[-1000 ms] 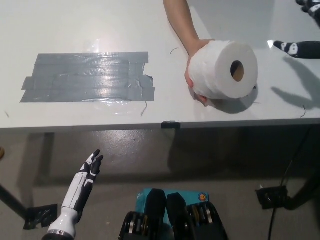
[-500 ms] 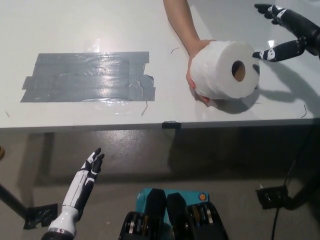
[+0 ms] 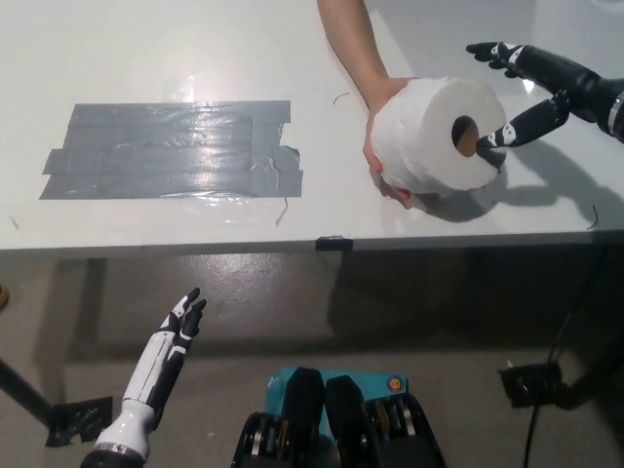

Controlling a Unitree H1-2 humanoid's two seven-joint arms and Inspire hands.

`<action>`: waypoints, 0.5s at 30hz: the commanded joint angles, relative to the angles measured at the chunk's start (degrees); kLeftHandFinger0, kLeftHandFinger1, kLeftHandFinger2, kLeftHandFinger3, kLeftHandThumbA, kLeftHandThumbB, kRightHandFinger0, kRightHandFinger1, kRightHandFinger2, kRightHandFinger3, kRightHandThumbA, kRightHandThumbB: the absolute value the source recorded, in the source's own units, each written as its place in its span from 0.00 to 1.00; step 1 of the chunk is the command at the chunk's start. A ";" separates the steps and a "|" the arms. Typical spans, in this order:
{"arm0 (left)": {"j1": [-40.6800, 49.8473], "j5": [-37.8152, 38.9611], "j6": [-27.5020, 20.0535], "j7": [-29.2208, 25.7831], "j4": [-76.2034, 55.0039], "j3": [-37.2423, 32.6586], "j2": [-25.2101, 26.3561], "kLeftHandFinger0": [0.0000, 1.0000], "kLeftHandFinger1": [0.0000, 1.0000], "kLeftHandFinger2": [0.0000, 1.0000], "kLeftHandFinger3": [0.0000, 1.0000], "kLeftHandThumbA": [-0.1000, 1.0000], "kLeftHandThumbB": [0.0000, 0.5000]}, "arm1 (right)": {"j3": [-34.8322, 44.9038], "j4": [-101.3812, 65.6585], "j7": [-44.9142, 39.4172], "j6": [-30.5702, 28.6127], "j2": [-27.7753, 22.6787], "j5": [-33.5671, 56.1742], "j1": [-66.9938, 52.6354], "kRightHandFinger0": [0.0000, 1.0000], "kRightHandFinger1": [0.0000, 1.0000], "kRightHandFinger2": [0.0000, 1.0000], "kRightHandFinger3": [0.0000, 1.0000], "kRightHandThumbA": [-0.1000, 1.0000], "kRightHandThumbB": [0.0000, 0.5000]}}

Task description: A person hands over a roll of toilet paper to the robot , and the robot inserts its right thumb into the hole in the centre to grab the roll, and then places it on the balck area on the desk.

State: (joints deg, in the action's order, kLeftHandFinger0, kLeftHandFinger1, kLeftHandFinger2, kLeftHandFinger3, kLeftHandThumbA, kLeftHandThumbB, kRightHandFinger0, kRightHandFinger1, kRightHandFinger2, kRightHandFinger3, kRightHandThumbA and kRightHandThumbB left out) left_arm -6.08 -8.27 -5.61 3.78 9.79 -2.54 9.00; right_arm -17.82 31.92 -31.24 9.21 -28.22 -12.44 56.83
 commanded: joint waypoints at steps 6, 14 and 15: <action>-1.09 0.14 -1.53 0.36 -1.61 -0.10 0.73 1.00 1.00 1.00 1.00 1.00 0.04 | -1.19 0.17 0.15 -1.59 0.06 -3.35 4.71 1.00 1.00 1.00 1.00 0.94 1.00; -1.24 0.66 -1.38 0.77 -1.82 0.03 0.68 1.00 1.00 1.00 1.00 1.00 0.00 | -0.64 0.01 0.14 -0.67 1.07 -3.52 4.81 1.00 1.00 1.00 1.00 0.92 0.96; -1.40 0.40 -1.36 0.73 -1.79 -0.08 0.71 1.00 1.00 1.00 1.00 1.00 0.02 | -0.41 -0.14 -0.01 -0.40 1.08 -3.31 4.99 1.00 1.00 1.00 1.00 0.92 0.94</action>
State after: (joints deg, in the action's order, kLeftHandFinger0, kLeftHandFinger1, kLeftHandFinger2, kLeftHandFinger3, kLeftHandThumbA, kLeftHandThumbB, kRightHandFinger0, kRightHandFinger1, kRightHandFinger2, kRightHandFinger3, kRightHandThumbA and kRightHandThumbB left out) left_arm -6.30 -8.21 -5.63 4.13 9.79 -2.54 8.99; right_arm -19.07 32.73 -31.31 9.16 -26.84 -15.21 57.63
